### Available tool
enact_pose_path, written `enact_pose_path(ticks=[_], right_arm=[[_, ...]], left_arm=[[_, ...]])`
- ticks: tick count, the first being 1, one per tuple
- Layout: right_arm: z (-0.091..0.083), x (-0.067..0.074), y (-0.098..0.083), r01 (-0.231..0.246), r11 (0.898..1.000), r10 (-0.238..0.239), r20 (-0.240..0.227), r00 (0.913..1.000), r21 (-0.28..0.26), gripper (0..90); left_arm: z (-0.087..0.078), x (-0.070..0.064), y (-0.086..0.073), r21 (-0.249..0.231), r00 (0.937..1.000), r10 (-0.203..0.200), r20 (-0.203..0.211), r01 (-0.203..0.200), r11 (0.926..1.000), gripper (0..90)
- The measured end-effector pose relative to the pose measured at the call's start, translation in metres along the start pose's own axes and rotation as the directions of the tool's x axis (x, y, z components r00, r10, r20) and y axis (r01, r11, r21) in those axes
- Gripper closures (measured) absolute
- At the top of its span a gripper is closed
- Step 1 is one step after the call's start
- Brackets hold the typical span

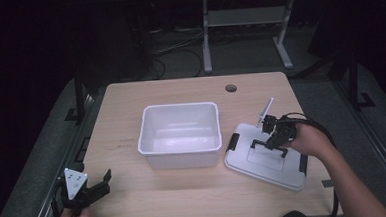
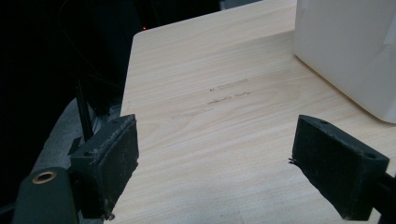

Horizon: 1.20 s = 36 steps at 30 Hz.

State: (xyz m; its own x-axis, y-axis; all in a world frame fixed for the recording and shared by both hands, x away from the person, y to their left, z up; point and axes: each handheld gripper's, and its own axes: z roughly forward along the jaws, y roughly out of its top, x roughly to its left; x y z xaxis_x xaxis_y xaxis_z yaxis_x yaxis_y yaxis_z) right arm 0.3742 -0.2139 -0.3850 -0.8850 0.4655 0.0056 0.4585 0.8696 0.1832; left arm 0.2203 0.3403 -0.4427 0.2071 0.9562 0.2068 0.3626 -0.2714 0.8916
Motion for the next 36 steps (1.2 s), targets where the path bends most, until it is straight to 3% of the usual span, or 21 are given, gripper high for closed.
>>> enact_pose_path(ticks=[36], right_arm=[[-0.0055, -0.0026, -0.0051, 0.006, 1.000, -0.007, -0.018, 0.9998, -0.015, 84.3]], left_arm=[[-0.0001, -0.0002, 0.0002, -0.002, 1.0000, 0.002, -0.001, -0.002, 1.0000, 14.0]])
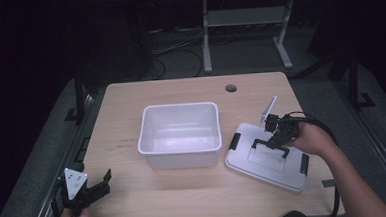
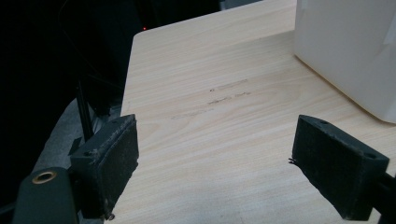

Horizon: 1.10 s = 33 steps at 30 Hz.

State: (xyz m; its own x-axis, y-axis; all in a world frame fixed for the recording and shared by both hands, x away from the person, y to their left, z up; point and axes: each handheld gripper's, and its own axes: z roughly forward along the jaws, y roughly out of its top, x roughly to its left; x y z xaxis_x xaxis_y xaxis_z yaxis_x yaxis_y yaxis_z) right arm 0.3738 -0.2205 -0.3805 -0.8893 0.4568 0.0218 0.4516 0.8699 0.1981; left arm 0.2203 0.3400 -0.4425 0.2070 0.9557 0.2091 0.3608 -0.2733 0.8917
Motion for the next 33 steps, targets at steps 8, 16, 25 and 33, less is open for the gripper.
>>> enact_pose_path(ticks=[8, 16, 25, 33], right_arm=[[-0.008, 0.001, -0.001, 0.004, 1.000, -0.004, 0.011, 0.9999, 0.004, 84.3], [-0.016, 0.001, 0.000, 0.011, 1.000, -0.011, 0.013, 0.9999, -0.005, 84.3], [-0.026, 0.003, 0.003, 0.023, 1.000, -0.022, 0.018, 0.9996, -0.005, 84.3], [-0.039, 0.005, 0.005, 0.036, 0.999, -0.035, 0.024, 0.9991, -0.015, 84.3]], left_arm=[[0.000, 0.000, 0.000, 0.000, 1.0000, 0.000, -0.001, 0.000, 1.0000, 14.0], [-0.001, 0.000, 0.000, -0.001, 1.0000, -0.002, -0.001, 0.002, 1.0000, 14.1], [0.000, 0.000, 0.000, -0.001, 1.0000, -0.002, -0.002, 0.002, 1.0000, 14.1], [-0.001, 0.001, 0.000, -0.005, 1.0000, -0.005, -0.005, 0.005, 1.0000, 14.1]])
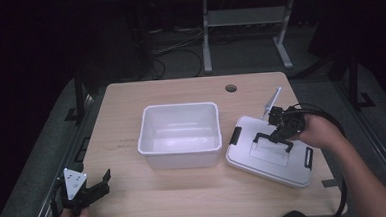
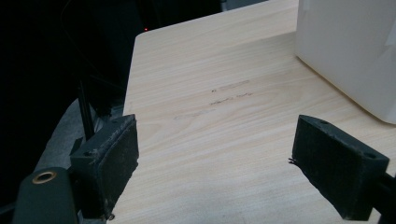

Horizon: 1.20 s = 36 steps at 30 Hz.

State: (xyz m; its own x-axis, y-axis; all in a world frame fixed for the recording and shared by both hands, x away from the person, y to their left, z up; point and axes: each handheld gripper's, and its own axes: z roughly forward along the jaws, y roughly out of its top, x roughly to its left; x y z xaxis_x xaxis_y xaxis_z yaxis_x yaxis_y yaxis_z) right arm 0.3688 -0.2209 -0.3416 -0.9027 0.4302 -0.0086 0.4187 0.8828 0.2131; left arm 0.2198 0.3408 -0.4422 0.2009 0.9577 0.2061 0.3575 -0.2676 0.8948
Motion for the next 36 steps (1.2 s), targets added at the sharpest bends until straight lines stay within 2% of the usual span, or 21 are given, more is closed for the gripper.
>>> enact_pose_path(ticks=[36], right_arm=[[-0.062, 0.005, 0.008, 0.031, 0.999, -0.030, 0.038, 0.9988, -0.022, 84.3]], left_arm=[[-0.001, 0.000, 0.000, -0.002, 1.0000, 0.004, -0.002, -0.004, 1.0000, 14.0]])
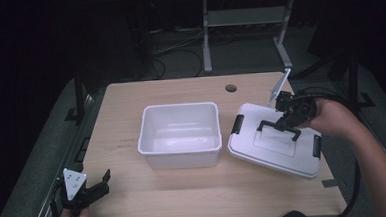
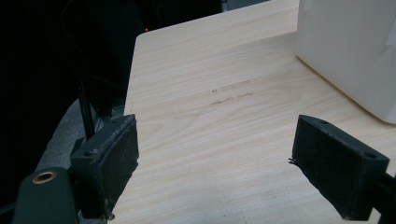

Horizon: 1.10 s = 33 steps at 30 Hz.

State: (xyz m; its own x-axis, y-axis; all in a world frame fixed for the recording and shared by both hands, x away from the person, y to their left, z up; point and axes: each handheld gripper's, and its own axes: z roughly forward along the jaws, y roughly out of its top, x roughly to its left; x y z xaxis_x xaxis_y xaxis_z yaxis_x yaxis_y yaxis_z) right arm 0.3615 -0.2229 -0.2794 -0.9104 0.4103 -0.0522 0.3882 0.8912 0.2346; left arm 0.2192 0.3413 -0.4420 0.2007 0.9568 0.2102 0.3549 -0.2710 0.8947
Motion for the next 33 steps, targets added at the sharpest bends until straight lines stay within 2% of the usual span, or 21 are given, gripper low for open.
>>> enact_pose_path(ticks=[20, 33], right_arm=[[-0.034, 0.005, 0.018, 0.037, 0.999, -0.037, 0.020, 0.9991, -0.010, 84.3], [-0.053, 0.011, 0.042, 0.079, 0.997, -0.079, 0.041, 0.9961, -0.018, 84.3]], left_arm=[[-0.001, 0.001, 0.000, 0.001, 1.0000, 0.000, -0.004, 0.000, 1.0000, 14.1], [-0.001, 0.001, 0.000, 0.001, 1.0000, -0.001, -0.004, 0.001, 1.0000, 14.1]])
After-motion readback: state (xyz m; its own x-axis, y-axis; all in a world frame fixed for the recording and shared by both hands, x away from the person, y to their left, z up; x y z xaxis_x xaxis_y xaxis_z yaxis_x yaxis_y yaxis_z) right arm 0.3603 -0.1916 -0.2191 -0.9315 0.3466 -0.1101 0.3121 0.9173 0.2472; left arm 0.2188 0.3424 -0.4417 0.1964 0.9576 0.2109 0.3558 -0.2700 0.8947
